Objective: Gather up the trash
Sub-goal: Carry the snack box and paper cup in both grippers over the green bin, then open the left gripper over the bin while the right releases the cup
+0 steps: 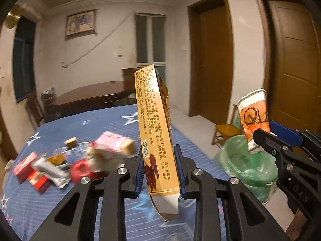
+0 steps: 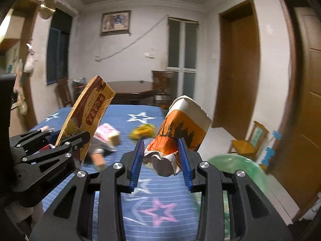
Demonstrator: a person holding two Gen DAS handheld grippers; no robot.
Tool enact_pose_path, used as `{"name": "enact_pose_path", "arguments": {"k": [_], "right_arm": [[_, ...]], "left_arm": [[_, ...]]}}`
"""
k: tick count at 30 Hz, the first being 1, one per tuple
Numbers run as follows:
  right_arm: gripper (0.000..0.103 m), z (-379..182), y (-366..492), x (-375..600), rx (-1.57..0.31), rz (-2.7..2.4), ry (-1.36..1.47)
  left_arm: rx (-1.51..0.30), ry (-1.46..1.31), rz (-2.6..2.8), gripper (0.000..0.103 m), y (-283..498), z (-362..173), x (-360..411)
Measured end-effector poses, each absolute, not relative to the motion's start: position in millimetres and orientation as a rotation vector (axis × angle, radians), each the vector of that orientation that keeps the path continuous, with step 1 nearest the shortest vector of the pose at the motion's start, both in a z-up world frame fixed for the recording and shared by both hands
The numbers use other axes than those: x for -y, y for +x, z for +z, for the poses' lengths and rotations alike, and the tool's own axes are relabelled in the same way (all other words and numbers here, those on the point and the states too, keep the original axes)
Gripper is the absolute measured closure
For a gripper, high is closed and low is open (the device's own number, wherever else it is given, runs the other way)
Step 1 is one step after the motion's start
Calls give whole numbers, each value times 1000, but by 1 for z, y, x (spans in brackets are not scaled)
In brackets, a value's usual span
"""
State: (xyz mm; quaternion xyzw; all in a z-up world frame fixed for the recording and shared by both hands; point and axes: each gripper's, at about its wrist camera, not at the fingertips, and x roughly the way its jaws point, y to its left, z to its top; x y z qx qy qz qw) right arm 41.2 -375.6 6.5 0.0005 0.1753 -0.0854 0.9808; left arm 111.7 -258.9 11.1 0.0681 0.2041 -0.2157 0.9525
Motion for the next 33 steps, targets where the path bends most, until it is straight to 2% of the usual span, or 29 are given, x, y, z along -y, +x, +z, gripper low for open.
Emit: {"name": "enact_pose_path", "arguments": {"k": [14, 28, 33], "right_arm": [[70, -25, 40, 491, -492, -358, 77], [70, -84, 73, 570, -749, -310, 259], [69, -92, 78, 575, -780, -285, 288]], "left_arm": [[-479, 212, -642, 74, 131, -11, 410], [-828, 262, -876, 73, 202, -101, 521], [-867, 260, -874, 73, 223, -116, 536]]}}
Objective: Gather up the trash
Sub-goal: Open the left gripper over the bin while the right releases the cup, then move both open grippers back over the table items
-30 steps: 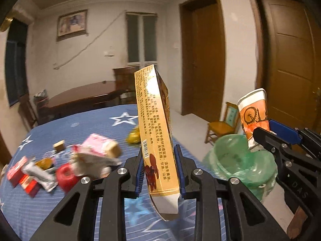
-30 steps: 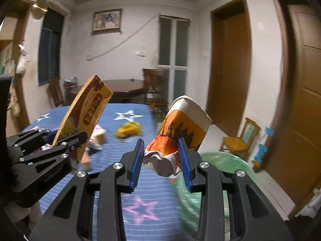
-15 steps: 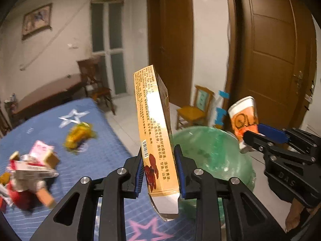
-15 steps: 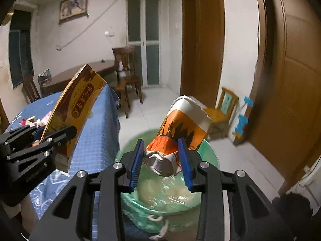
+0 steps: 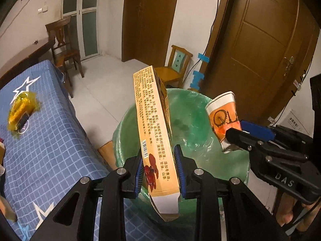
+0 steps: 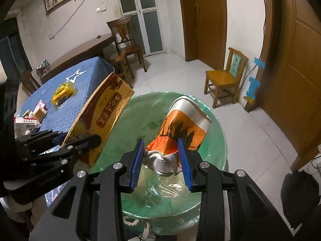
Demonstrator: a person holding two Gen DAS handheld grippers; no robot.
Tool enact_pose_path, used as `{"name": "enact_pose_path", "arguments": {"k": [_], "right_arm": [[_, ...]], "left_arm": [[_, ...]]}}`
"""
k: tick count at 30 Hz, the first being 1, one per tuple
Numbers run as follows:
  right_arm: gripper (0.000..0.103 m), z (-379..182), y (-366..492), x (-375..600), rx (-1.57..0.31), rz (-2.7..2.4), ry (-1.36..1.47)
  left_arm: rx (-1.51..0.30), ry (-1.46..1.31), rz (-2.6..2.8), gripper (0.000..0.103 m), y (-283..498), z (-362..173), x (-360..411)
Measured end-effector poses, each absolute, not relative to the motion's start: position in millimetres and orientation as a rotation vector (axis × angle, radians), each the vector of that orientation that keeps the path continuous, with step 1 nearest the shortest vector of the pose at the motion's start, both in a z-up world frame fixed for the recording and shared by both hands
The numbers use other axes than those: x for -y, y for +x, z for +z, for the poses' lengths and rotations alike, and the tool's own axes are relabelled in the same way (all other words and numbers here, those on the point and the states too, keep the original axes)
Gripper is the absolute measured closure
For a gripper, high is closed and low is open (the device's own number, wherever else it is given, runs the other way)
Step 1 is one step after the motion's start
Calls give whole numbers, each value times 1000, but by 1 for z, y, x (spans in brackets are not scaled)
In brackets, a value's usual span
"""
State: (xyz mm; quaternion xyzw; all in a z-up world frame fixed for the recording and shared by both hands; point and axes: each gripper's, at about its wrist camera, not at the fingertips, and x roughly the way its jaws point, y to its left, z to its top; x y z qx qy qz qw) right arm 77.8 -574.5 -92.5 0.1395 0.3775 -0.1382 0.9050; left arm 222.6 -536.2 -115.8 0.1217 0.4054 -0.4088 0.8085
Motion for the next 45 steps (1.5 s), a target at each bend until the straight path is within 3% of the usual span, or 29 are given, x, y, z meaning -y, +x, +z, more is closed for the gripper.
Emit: {"name": "enact_pose_path", "arguments": {"k": [11, 12, 14, 16, 29, 45], "right_arm": [[67, -98, 86, 589, -787, -268, 296], [65, -99, 86, 592, -784, -267, 298], [42, -98, 84, 596, -772, -265, 312], [41, -97, 79, 600, -751, -275, 325], [41, -82, 49, 588, -675, -276, 340], [39, -43, 54, 451, -596, 18, 214]], "left_arm": [[-863, 264, -862, 72, 221, -115, 544], [-859, 268, -855, 68, 221, -115, 544], [-853, 271, -841, 45, 220, -112, 541], [-837, 267, -831, 40, 221, -110, 538], [-815, 253, -830, 40, 205, -93, 507], [-747, 166, -588, 40, 191, -58, 277]]}}
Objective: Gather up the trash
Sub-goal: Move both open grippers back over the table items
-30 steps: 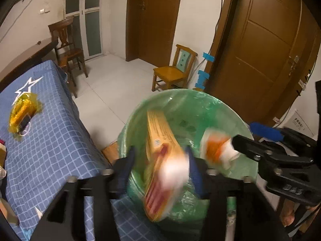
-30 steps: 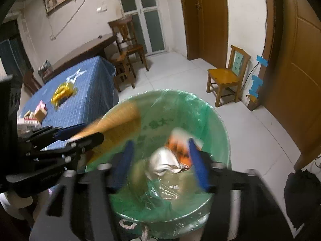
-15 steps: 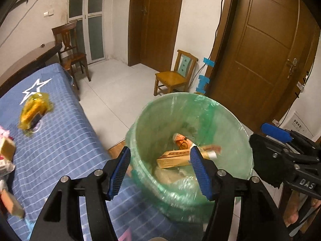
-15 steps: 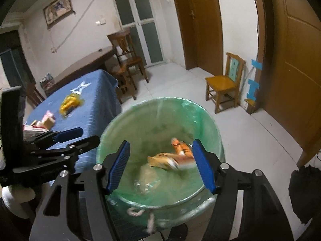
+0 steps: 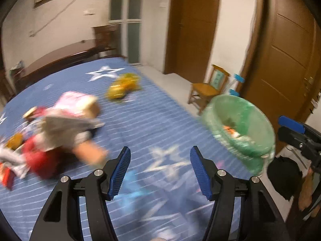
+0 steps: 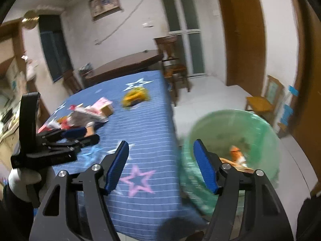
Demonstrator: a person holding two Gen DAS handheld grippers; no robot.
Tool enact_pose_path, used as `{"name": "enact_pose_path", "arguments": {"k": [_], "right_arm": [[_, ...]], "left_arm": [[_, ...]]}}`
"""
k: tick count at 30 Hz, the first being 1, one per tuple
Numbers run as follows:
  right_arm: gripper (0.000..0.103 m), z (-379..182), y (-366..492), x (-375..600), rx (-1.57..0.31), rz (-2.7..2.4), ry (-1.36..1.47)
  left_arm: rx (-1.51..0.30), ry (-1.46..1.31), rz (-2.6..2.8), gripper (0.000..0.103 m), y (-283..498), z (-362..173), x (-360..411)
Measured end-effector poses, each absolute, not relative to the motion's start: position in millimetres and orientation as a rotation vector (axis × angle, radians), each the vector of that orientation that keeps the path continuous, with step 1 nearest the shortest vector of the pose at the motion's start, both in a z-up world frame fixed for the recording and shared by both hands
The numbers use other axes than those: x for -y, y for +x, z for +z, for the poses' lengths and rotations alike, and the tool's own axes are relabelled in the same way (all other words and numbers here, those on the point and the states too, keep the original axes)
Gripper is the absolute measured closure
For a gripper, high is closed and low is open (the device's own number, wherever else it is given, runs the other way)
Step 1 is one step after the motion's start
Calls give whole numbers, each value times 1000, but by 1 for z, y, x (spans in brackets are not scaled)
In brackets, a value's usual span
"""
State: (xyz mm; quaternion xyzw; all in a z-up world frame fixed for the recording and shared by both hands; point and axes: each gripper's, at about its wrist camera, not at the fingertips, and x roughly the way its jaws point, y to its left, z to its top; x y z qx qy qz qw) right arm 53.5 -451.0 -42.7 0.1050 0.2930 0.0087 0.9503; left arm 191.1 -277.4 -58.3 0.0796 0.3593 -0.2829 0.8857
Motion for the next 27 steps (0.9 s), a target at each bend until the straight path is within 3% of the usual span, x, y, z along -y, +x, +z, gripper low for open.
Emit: {"name": "enact_pose_path", "arguments": {"k": [12, 23, 27], "right_arm": [[37, -60, 94, 348, -678, 224, 122], [37, -96, 190, 262, -807, 376, -7], [37, -104, 214, 253, -833, 379, -43]], "left_arm": [[-829, -44, -209, 40, 246, -71, 26], [-823, -209, -105, 40, 285, -72, -32], [-812, -206, -70, 29, 308, -70, -29]]}}
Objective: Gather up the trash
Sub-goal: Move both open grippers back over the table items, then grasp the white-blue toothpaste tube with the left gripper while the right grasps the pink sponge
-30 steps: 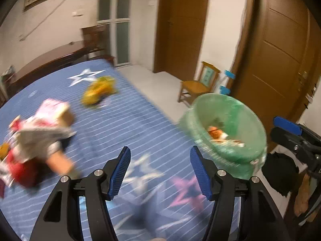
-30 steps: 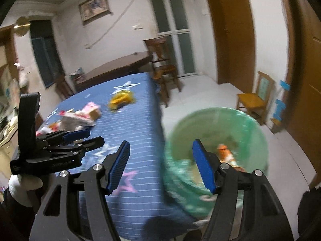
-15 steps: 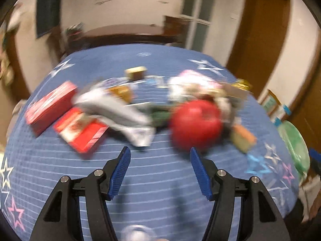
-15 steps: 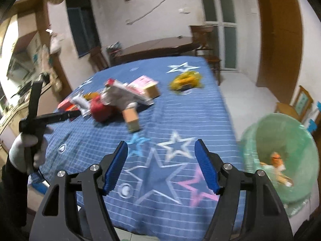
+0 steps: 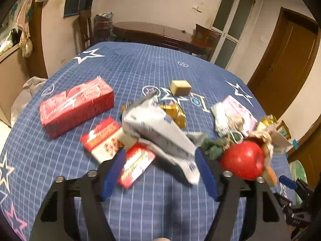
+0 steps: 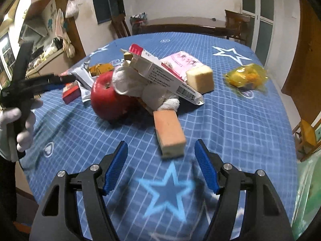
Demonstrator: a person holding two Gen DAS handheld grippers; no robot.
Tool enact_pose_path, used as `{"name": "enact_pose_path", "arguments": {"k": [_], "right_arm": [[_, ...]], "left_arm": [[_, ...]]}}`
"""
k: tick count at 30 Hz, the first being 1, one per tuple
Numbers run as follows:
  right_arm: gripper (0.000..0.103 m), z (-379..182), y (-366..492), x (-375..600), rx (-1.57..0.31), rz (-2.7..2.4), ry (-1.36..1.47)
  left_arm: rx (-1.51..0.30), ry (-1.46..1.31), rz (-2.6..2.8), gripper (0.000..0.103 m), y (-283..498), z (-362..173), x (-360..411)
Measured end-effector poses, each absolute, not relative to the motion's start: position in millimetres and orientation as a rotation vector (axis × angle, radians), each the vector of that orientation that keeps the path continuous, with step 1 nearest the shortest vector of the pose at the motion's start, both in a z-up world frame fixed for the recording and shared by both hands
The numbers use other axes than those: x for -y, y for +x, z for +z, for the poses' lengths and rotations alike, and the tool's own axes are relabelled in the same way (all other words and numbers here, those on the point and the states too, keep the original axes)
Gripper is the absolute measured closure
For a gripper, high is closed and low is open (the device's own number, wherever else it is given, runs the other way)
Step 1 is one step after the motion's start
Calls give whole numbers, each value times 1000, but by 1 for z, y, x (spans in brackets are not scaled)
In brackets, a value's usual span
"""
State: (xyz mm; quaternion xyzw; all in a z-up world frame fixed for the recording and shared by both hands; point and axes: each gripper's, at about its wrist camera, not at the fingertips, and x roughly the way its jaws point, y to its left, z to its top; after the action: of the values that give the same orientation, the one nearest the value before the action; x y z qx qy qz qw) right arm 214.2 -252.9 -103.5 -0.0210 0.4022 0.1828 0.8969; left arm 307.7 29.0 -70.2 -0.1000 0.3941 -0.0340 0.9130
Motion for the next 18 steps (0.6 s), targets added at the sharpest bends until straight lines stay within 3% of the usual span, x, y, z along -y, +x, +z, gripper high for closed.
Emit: {"name": "enact_pose_path", "arguments": {"k": [10, 12, 13, 14, 16, 18], "right_arm": [[40, -119, 231, 245, -855, 379, -47], [47, -119, 231, 242, -852, 373, -52], [55, -121, 234, 241, -854, 367, -59], [64, -121, 235, 238, -855, 356, -66], [73, -123, 234, 240, -857, 328, -80], [76, -120, 231, 244, -840, 314, -64]], "left_arm": [[-831, -180, -20, 27, 351, -88, -20], [-817, -165, -15, 34, 350, -90, -16], [-809, -162, -21, 56, 349, -90, -13], [-816, -167, -38, 69, 350, -91, -10], [-802, -155, -36, 74, 349, -92, -6], [-788, -148, -46, 79, 343, -91, -2]]}}
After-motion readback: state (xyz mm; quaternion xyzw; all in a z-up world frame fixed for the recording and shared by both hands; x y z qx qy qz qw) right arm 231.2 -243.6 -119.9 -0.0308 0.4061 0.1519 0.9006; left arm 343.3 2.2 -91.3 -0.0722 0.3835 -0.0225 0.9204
